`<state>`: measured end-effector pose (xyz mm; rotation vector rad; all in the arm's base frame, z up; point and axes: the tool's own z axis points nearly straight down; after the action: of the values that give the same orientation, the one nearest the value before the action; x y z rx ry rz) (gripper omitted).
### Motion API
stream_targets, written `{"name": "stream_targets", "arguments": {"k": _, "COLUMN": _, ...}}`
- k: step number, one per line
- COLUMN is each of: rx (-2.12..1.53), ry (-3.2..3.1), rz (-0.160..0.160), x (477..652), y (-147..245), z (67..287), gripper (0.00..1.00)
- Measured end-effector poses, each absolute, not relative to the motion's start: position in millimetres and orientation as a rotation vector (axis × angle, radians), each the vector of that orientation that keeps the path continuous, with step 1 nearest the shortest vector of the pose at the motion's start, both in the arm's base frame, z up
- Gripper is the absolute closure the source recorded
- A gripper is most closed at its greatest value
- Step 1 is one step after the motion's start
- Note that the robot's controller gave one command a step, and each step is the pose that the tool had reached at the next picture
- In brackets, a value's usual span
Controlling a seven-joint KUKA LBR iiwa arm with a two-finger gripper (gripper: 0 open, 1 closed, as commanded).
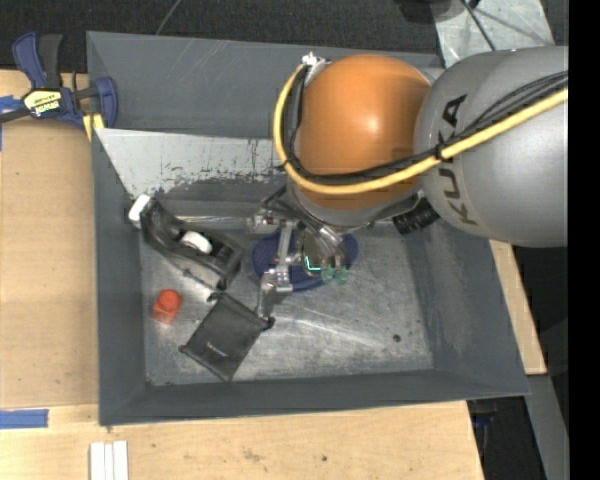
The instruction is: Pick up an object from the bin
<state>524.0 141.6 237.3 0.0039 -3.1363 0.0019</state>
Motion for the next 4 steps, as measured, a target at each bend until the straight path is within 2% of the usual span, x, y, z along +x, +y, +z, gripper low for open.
{"name": "stream_targets", "arguments": {"k": 1, "rx": 0.188, "ry": -3.143, "rz": -0.005, "x": 604.0, "y": 65.2, "z": 71.4, "gripper": 0.0}}
{"name": "stream_targets", "arguments": {"k": 4, "rx": 0.178, "ry": -3.146, "rz": -0.002, "x": 608.7, "y": 65.0, "z": 76.5, "gripper": 0.0}}
